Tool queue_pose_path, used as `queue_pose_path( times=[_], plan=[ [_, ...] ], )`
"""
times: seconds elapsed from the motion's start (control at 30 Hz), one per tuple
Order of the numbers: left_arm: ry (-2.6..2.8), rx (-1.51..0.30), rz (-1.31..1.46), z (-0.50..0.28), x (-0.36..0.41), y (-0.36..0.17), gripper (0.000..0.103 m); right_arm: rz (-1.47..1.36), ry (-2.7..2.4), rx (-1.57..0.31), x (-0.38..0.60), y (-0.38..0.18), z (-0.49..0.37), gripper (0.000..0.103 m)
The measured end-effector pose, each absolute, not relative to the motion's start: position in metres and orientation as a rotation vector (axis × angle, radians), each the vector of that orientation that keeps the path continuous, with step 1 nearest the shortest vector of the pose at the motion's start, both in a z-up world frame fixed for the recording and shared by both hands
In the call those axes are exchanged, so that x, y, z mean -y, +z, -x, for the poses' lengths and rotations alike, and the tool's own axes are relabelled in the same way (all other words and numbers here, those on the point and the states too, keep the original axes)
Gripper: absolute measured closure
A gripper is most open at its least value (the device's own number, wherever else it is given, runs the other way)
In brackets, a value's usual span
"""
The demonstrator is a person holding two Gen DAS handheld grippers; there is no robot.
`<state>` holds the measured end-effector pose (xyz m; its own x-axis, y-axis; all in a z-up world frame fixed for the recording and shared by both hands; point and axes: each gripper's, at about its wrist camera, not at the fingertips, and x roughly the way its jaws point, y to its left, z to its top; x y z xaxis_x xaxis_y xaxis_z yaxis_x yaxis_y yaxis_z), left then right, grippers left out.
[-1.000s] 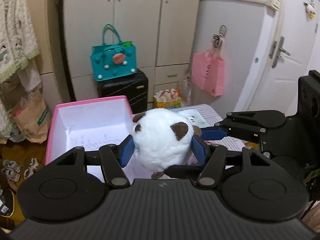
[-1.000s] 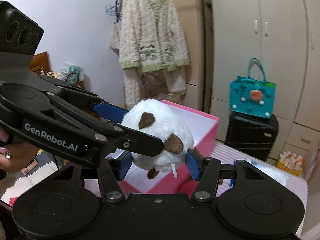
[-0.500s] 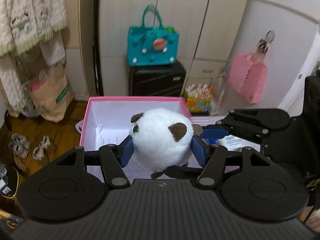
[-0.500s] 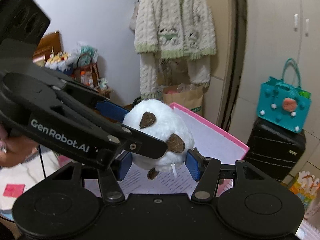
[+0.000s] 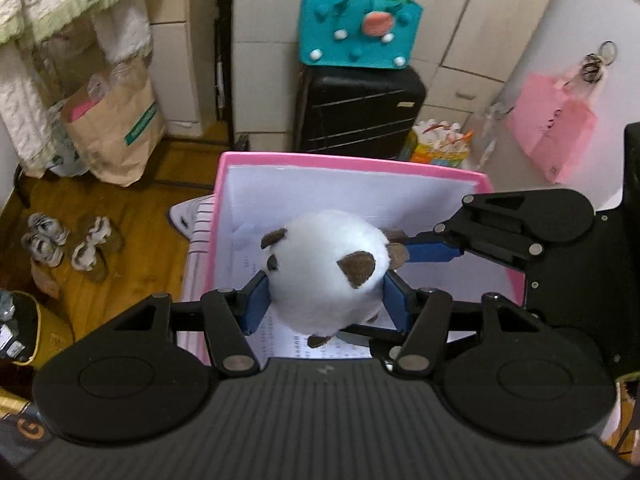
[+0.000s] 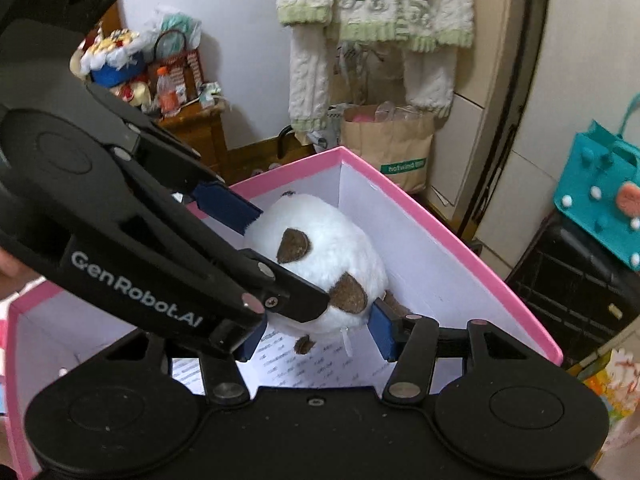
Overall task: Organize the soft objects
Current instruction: 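Lift the white plush toy with the left tool into the pink box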
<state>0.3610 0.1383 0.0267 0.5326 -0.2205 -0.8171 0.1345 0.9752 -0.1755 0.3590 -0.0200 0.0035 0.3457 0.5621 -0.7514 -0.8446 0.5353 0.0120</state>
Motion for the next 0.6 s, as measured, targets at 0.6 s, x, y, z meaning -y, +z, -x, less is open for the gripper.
queue_pose_path(
  times=[0.6],
  plan=[
    [-0.064,-0.971,-0.018,-0.365,-0.128,0.022,0.062,0.559,0.881,-0.756,0.01,-0.002,-0.37,0.039]
  ],
)
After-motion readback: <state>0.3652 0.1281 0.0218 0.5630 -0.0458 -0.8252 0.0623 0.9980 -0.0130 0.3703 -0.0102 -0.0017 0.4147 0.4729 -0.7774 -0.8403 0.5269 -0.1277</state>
